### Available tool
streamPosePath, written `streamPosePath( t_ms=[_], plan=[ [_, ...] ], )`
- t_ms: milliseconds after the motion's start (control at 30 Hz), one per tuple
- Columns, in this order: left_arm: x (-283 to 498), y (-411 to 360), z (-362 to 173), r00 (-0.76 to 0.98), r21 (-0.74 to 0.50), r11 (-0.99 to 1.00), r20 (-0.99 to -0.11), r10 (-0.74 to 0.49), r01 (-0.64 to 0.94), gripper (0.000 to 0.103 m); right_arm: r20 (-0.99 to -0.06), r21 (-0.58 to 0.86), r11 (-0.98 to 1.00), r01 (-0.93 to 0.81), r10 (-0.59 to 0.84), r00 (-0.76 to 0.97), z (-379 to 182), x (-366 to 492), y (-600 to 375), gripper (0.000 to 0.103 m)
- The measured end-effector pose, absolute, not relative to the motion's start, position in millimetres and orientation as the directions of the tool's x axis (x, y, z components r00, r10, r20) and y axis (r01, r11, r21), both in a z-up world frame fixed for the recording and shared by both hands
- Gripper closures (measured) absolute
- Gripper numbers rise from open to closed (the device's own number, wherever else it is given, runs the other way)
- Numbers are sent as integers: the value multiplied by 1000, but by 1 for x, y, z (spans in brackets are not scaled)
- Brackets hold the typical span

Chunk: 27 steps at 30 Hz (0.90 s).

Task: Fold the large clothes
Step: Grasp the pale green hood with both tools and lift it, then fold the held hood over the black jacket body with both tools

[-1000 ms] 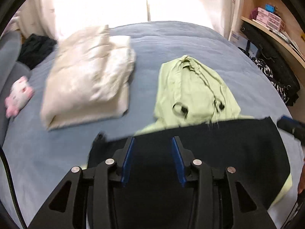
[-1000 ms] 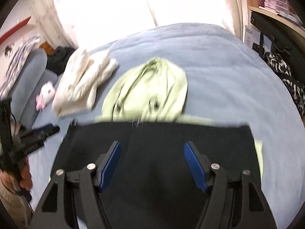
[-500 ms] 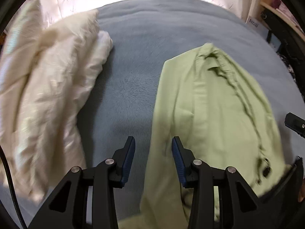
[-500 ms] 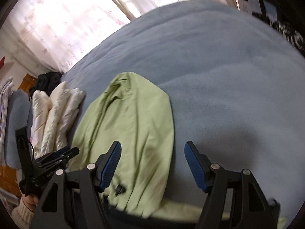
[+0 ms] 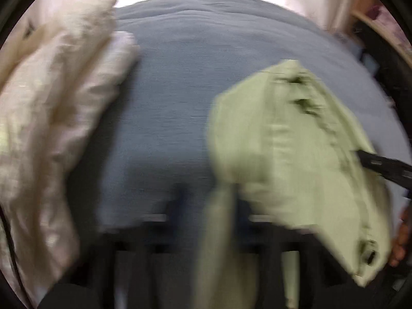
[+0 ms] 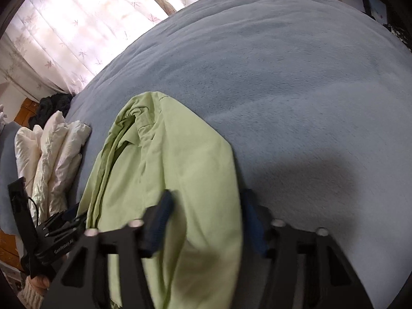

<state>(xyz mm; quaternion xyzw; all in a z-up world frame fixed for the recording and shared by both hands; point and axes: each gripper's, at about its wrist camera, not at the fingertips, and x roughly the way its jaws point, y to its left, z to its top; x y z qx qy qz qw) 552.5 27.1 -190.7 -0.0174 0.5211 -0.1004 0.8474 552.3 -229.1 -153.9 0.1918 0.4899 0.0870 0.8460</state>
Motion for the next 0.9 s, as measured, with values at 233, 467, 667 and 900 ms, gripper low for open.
streamPosePath(
  t_ms=[233, 467, 667, 900],
  plan=[
    [526, 20, -151, 526, -47, 993, -845, -97, 107, 102, -755, 389, 921, -15, 328, 568, -117, 527, -219, 96],
    [457, 48, -81, 632, -30, 992, -768, -100, 121, 102, -639, 417, 898, -142, 400, 656, -44, 455, -217, 99],
    [368, 75, -56, 651, -83, 989, -745, -143, 123, 102, -593, 384, 892, -240, 437, 676, -11, 372, -209, 98],
    [282, 95, -80, 563, -141, 979, -802, -199, 146, 102, -707, 283, 937, -202, 347, 616, -45, 289, -204, 93]
  ],
)
